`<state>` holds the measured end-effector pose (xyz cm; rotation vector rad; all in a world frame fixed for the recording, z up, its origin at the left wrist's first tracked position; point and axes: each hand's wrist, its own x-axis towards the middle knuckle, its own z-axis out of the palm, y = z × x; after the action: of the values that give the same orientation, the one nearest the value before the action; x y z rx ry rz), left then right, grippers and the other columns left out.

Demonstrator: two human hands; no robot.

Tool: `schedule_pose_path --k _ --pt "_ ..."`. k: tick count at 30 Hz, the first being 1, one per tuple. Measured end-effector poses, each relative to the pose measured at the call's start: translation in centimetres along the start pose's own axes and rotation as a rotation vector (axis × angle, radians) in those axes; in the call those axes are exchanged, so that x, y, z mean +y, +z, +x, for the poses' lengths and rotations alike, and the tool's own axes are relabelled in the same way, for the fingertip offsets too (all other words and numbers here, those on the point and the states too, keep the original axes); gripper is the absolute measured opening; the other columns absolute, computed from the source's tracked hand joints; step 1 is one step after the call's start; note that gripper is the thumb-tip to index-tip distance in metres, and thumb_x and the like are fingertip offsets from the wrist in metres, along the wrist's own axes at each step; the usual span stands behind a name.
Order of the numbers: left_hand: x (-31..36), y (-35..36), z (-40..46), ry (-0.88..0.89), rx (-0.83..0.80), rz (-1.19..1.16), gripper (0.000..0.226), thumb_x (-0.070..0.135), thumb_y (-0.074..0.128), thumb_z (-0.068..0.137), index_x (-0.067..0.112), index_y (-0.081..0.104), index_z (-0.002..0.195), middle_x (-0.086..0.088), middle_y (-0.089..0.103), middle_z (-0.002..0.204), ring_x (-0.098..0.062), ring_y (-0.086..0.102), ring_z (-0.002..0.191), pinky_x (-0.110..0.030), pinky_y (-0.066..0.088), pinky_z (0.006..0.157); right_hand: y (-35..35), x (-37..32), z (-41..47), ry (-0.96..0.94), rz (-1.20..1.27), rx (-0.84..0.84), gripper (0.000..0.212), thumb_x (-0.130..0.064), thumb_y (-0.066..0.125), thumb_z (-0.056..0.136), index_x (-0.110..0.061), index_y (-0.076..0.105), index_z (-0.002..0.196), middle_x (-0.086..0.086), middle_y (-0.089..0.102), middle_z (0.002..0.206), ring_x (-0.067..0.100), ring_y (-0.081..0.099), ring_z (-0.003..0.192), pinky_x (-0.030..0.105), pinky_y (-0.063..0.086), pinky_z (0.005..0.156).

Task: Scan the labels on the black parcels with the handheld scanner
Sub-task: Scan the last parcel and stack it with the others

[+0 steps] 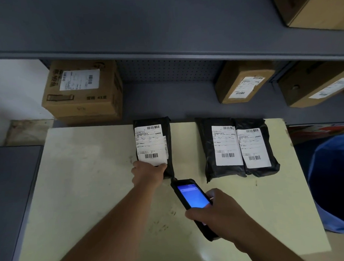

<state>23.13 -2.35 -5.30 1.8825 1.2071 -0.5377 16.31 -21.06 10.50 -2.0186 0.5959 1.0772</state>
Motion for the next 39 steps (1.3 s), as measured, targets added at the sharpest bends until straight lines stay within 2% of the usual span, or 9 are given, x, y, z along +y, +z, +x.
schedule_pose_path --k 5,9,13,17,21,24,28,32,39 --pt "0.5 0.6 -0.8 0.017 0.025 -0.031 0.089 0.038 0.090 0.073 0.008 0.034 0.134 -0.017 0.054 0.143 -0.047 0.059 0.125 -0.056 0.056 0.100 -0.1 0.6 -0.1 -0.006 -0.004 0.001 0.048 -0.043 0.085 0.070 -0.021 0.059 0.105 0.011 0.078 0.105 0.013 0.061 0.067 0.024 0.049 0.057" --pt "1.0 0.4 -1.1 0.013 0.046 0.003 0.096 0.043 0.093 0.064 0.014 0.033 0.132 -0.017 0.060 0.135 -0.046 0.061 0.119 -0.056 0.057 0.096 -0.5 1.3 -0.4 0.004 0.005 -0.005 0.049 -0.043 0.085 0.069 -0.022 0.059 0.105 0.009 0.077 0.105 0.012 0.062 0.065 0.024 0.050 0.057" --pt "1.0 -0.3 -1.2 0.018 0.028 0.009 0.107 0.046 0.094 0.058 0.018 0.031 0.139 -0.015 0.063 0.132 -0.044 0.061 0.118 -0.051 0.056 0.097 -1.0 1.8 -0.5 0.012 0.004 0.000 0.048 -0.041 0.085 0.071 -0.021 0.059 0.106 0.010 0.076 0.106 0.013 0.061 0.066 0.023 0.049 0.056" --pt "0.5 -1.3 -1.6 0.019 -0.048 -0.097 0.107 0.035 0.094 0.060 0.022 0.030 0.145 -0.009 0.061 0.132 -0.037 0.063 0.115 -0.050 0.057 0.098 -1.3 2.2 -0.8 0.010 0.016 0.006 0.049 -0.040 0.085 0.071 -0.020 0.059 0.107 0.010 0.077 0.103 0.014 0.062 0.065 0.023 0.049 0.056" --pt "-0.7 -2.0 -1.6 -0.014 -0.156 -0.208 0.085 0.026 0.093 0.061 0.017 0.050 0.135 -0.002 0.066 0.120 -0.027 0.065 0.107 -0.050 0.061 0.095 -1.4 2.3 -1.0 0.012 0.033 0.004 0.049 -0.039 0.085 0.071 -0.019 0.060 0.107 0.007 0.075 0.094 0.015 0.062 0.065 0.024 0.050 0.055" --pt "-1.6 -2.4 -1.1 -0.025 -0.273 -0.240 0.058 0.017 0.088 0.067 0.014 0.069 0.121 -0.008 0.075 0.116 -0.026 0.073 0.103 -0.046 0.065 0.089 -1.4 2.3 -1.1 0.003 0.027 0.005 0.045 -0.037 0.085 0.073 -0.020 0.059 0.106 0.002 0.070 0.088 0.013 0.061 0.062 0.020 0.048 0.050" --pt "-2.6 -3.3 -1.4 -0.010 -0.392 -0.290 0.027 0.003 0.079 0.084 0.012 0.074 0.109 -0.011 0.078 0.112 -0.025 0.074 0.097 -0.042 0.063 0.094 -1.2 2.2 -1.5 -0.001 0.013 0.011 0.047 -0.039 0.085 0.072 -0.020 0.059 0.107 0.010 0.077 0.099 0.015 0.062 0.065 0.025 0.050 0.058" --pt "-3.5 -3.9 -1.9 0.033 -0.435 -0.354 0.025 -0.003 0.076 0.087 0.018 0.072 0.102 -0.007 0.079 0.107 -0.025 0.075 0.096 -0.036 0.062 0.084 -1.3 2.0 -1.7 -0.012 0.001 0.023 0.051 -0.041 0.086 0.067 -0.018 0.061 0.106 0.012 0.078 0.097 0.016 0.062 0.064 0.029 0.050 0.061" --pt "-5.1 -4.7 -2.1 0.086 -0.440 -0.452 0.037 -0.005 0.078 0.085 0.016 0.063 0.112 -0.005 0.076 0.114 -0.025 0.076 0.100 -0.033 0.061 0.081 -1.5 1.2 -2.2 -0.050 -0.053 0.038 0.055 -0.048 0.085 0.063 -0.019 0.062 0.103 0.012 0.077 0.103 0.017 0.064 0.069 0.032 0.051 0.065"
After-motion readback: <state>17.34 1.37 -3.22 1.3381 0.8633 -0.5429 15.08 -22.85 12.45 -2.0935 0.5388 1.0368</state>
